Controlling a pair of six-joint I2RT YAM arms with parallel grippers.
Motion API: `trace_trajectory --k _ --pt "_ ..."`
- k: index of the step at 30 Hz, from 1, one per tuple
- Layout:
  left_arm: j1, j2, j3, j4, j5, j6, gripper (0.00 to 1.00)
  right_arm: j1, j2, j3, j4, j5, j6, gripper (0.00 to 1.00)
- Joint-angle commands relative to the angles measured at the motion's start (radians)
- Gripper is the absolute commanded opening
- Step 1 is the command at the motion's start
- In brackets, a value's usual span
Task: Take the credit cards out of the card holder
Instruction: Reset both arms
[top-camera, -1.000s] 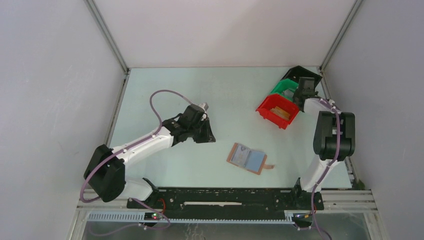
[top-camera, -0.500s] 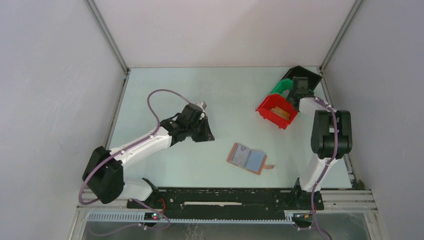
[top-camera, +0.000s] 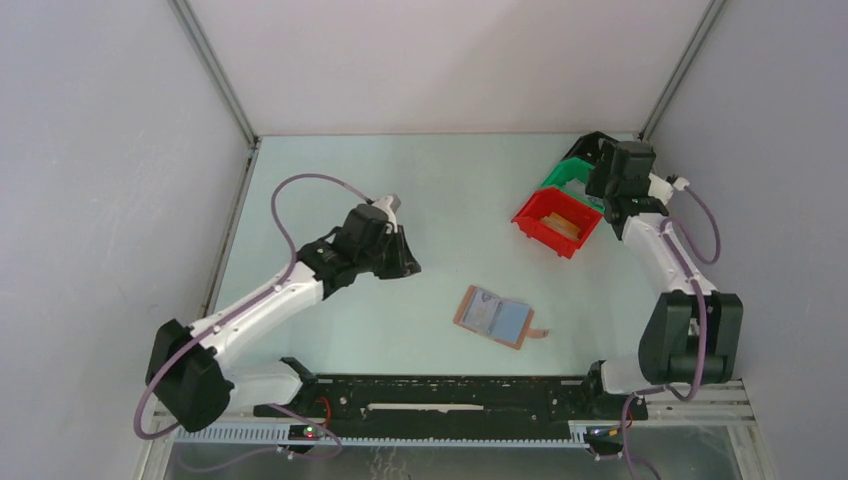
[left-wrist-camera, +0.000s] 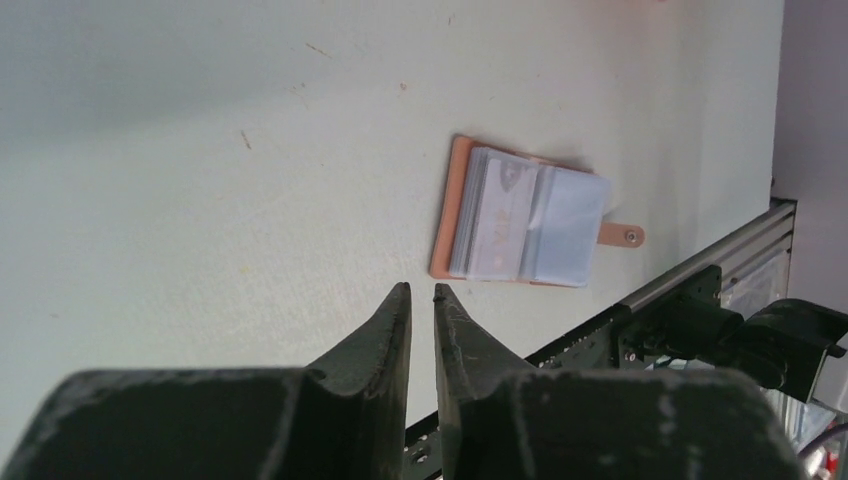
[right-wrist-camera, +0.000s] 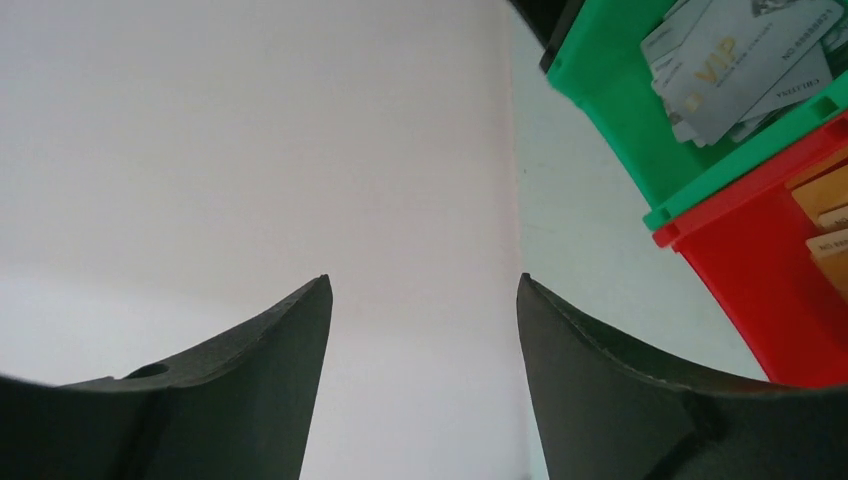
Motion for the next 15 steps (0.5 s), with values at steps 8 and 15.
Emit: trace_trajectory --k 8,15 --pt "0.090 -0.214 0.097 -0.046 -0.040 0.140 0.22 0.131 -0.342 -0.021 -0.079 -0.207 -0.851 0.78" --pt "0.091 -0.275 0.149 -0.068 -0.092 0.185 0.23 0.465 -0.543 -0.098 -0.283 0.100 -1.254 0.77"
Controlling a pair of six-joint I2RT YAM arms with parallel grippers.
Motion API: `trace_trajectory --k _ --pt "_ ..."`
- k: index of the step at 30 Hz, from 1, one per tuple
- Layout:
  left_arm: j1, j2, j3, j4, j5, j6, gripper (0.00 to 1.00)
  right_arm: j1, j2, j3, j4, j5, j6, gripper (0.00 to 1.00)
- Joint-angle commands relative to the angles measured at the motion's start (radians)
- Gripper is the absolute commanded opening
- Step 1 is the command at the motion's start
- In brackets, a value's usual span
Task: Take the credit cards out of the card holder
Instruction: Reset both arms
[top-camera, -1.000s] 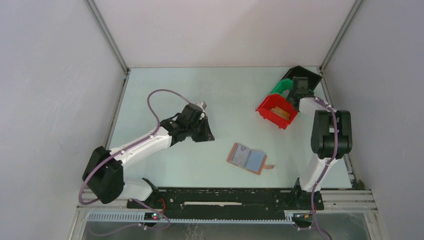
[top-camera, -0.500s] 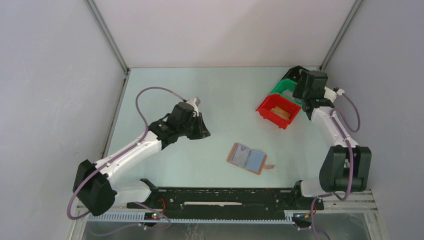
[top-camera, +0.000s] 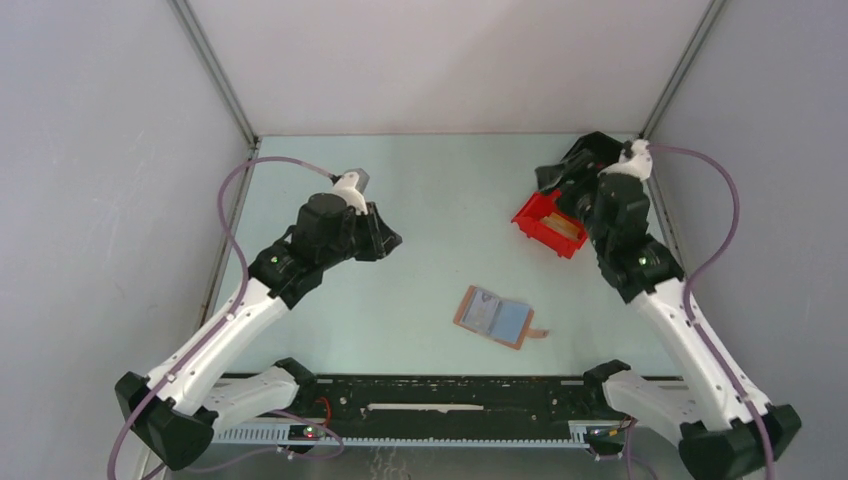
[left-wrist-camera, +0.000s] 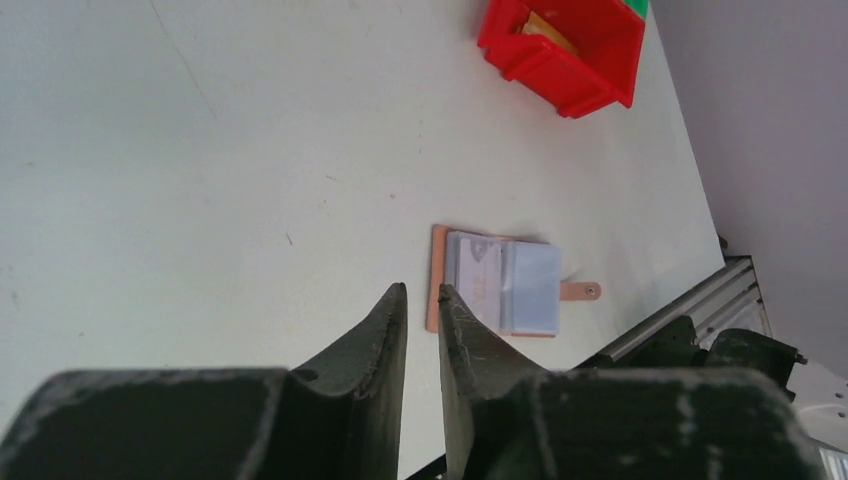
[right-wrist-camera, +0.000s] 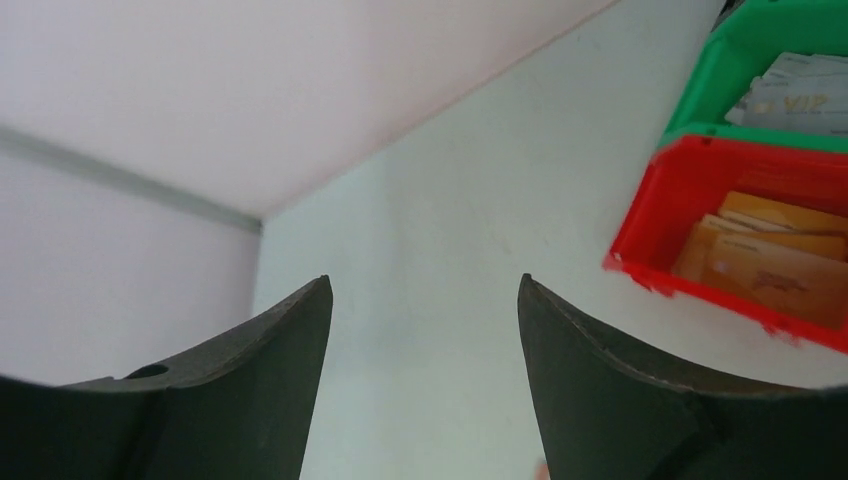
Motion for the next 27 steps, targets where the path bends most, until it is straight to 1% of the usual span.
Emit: trace_trajectory --k 1,4,8,12,15,19,27 --pt "0.007 -0.070 0.053 -0.009 -0.065 0.055 0.24 0.190 -0.128 -0.105 -0.142 0.246 -0.355 0.77" --pt "0.007 -0.119 0.019 -0.005 -0.136 0.064 0.24 0.255 -0.268 -0.236 -0.143 0.300 -0.373 0.79" --pt "0.006 -0.190 -0.039 0.004 -0.207 0.068 0.25 0.282 -0.436 -0.376 -0.126 0.261 -0.386 0.79" --pt "0.006 -0.244 -0.102 0.019 -0.246 0.056 0.25 0.292 -0.541 -0.474 -0.119 0.244 -0.421 0.79" --pt "0.006 -0.278 -0.161 0.048 -0.283 0.026 0.25 0.297 -0.564 -0.505 -0.086 0.206 -0.426 0.80" --pt "0.006 -0.300 -0.195 0.053 -0.343 -0.017 0.26 0.297 -0.540 -0.508 -0.083 0.207 -0.419 0.80" --pt "0.007 -0.320 -0.219 0.088 -0.368 0.024 0.25 0.297 -0.495 -0.508 -0.074 0.222 -0.385 0.80"
